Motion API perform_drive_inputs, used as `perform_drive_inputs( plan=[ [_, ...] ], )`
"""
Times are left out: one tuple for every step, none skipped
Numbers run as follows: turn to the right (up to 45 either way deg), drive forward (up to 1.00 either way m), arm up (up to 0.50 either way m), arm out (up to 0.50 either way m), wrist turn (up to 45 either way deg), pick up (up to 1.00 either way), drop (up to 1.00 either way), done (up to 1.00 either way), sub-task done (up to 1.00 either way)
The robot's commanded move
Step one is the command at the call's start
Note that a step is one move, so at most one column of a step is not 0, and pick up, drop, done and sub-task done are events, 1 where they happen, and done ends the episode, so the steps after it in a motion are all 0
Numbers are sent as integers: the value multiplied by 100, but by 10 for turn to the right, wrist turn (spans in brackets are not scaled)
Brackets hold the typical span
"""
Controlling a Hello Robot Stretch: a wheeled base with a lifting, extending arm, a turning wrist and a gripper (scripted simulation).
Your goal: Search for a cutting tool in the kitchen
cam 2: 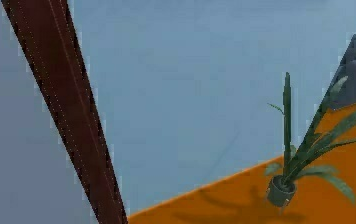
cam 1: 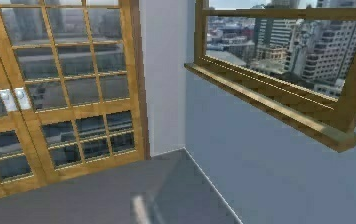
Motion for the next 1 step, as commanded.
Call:
perform_drive_inputs(
  plan=[
    [90, 0, 0, 0, 0, 0, 0, 0, 0]
  ],
)
